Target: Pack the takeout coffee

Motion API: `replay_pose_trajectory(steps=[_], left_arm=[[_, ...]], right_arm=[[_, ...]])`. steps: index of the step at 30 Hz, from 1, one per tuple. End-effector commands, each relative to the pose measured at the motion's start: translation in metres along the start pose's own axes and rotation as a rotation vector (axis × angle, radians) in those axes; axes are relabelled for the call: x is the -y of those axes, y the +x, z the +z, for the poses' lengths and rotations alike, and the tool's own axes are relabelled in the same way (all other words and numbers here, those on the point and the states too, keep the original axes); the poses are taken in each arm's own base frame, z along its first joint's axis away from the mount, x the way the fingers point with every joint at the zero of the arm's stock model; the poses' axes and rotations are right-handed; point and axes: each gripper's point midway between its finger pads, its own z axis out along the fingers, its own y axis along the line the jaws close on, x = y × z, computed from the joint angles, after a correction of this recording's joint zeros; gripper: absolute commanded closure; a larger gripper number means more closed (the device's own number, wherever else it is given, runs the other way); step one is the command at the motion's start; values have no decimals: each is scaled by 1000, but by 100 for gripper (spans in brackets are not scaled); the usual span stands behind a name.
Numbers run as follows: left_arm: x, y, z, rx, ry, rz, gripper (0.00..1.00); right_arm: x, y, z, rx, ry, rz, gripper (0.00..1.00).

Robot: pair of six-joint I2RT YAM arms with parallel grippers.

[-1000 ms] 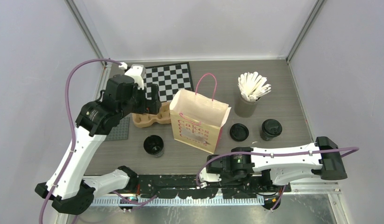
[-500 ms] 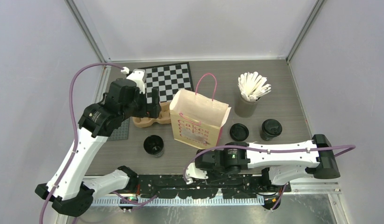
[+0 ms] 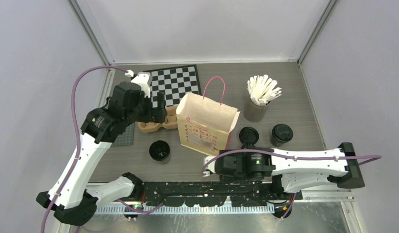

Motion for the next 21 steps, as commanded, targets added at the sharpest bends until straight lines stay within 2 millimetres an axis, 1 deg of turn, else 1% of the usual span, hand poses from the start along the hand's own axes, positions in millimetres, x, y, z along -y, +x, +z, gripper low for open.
replay_pose_trajectory(steps=[1,6,8,11,12,14,16,19,21], left_arm=[[1,-5,-8,27,14,-12,0],[4,-2,-11,24,34,-38,0],[6,0,-11,23,44,-51,0],[8,2,-11,23,57,-58,0],[8,2,-10,25,58,-59,0],[8,1,-9,24,56,-58,0],[9,1,-8,20,57,-59,0],[12,1,-7,19,75,-60,0],[14,1,-7,23,90,-60,0]], right_arm=[[35,48,-20,-44,154,47,31],[70,69,-55,95,268,366,30],[84,80,-66,122,358,456,24],[101,89,-82,173,476,545,19],[104,91,-83,178,496,564,18],[103,99,-78,153,508,600,14],[103,107,-73,121,522,687,13],[98,114,-63,71,484,758,13],[87,112,-51,37,397,735,11]])
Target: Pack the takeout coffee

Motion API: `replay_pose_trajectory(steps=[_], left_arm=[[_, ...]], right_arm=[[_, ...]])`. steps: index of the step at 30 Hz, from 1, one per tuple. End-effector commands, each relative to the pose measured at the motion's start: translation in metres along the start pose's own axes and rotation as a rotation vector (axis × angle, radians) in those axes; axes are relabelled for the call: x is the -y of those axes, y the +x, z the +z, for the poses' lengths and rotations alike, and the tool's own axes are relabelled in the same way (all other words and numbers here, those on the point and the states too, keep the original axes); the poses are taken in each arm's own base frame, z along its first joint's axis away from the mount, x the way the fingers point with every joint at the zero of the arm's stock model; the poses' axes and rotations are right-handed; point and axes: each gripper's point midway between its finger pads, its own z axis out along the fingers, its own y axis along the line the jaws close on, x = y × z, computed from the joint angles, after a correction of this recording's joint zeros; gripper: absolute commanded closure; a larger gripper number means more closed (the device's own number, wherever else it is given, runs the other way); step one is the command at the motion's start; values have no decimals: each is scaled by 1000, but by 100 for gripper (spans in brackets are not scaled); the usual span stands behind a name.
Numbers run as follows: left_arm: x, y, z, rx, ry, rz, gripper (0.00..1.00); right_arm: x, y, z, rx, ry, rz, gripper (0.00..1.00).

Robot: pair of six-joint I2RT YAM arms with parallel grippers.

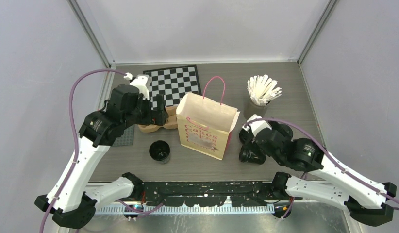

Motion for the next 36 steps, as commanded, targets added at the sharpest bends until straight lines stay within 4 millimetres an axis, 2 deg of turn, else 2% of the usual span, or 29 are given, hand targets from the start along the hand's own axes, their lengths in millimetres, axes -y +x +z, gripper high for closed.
replay_pose_trajectory(steps=[1,4,7,13,18,24,27,36], left_arm=[[8,-6,0,29,46,-13,0],[10,-7,1,35,57,-13,0],[10,-8,-1,41,61,-11,0],[8,-7,-4,47,56,-4,0],[7,0,-7,32,54,-24,0],[6,5,-13,37,54,-66,0],[7,4,-14,32,59,-83,1],[12,-1,-17,40,74,-117,5]], right_arm=[[-23,10,9,-85,-116,11,11],[-45,14,9,-119,-265,-115,10],[-61,16,11,-126,-381,-254,4],[-87,31,33,-243,-541,-496,3],[-89,33,56,-239,-565,-498,3],[-93,43,67,-221,-603,-518,2],[-102,49,72,-213,-639,-527,3],[-98,49,93,-176,-585,-509,6]])
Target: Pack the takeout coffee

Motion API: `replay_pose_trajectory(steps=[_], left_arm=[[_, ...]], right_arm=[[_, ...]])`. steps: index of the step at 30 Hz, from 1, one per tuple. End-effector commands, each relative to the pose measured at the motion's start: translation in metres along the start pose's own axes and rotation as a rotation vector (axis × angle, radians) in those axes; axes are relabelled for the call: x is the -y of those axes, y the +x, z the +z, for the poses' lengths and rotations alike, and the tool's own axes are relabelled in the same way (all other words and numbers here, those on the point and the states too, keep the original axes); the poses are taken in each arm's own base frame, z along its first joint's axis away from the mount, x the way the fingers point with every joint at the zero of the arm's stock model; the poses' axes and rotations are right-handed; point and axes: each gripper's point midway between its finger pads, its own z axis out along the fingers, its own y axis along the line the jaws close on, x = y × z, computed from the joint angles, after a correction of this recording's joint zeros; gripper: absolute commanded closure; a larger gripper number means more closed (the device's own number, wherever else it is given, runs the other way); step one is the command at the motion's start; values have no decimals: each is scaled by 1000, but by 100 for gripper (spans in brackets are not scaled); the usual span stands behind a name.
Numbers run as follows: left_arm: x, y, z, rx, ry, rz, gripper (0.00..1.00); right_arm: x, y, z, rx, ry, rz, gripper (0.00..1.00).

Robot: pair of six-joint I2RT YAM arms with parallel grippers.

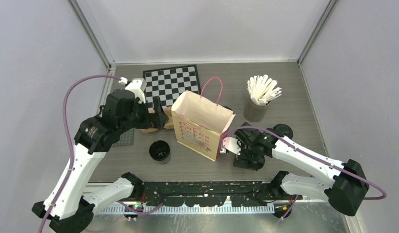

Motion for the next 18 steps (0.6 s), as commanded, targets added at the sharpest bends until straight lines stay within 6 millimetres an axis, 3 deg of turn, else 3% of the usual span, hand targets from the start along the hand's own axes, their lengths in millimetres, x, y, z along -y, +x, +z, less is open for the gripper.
replay_pose_trajectory(steps=[1,10,18], left_arm=[[5,-8,-6,27,23,-33,5],[7,-12,-23,48,30,-64,9],[17,-21,-49,58,79,-87,12]], right_arm=[[14,-12,5,71,52,-10,8],[4,-11,15,92,15,-4,17],[22,-27,-22,190,126,34,26]])
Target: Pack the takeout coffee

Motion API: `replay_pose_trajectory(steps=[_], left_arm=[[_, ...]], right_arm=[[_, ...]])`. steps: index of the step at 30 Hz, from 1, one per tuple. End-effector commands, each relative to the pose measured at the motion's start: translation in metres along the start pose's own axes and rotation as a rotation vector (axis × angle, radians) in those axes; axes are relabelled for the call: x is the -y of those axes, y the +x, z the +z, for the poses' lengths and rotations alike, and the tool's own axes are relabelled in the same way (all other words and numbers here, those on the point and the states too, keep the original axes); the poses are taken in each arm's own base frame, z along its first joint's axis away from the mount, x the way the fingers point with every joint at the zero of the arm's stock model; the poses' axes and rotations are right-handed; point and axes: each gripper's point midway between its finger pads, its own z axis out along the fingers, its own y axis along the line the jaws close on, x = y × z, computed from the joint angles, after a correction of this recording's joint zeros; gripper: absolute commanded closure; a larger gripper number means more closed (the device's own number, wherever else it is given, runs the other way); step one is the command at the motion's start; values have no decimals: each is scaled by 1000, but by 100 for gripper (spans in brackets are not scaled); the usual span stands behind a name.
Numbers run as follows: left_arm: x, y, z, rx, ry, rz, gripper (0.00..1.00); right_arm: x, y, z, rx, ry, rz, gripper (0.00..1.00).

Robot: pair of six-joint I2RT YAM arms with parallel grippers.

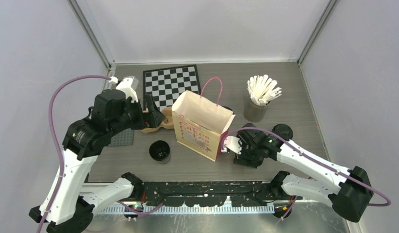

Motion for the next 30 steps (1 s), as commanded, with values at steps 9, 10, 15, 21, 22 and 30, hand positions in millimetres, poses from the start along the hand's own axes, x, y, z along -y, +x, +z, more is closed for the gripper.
replay_pose_trajectory(steps=[9,10,15,21,22,30], left_arm=[[39,-10,-49,3,209,-8,15],[41,-8,-51,-7,223,-10,15],[35,8,-47,-72,192,-58,19],[24,38,-37,-227,109,-128,25],[24,44,-38,-249,113,-142,26],[40,81,-38,-382,197,-338,31]], right_arm=[[-13,-70,-79,339,-96,11,30],[-21,-78,-82,372,-137,-3,30],[-55,-123,-86,452,-215,-89,30],[-84,-187,-88,582,-278,-131,29],[-85,-201,-89,619,-274,-139,29],[-59,-295,-103,906,-99,-76,29]])
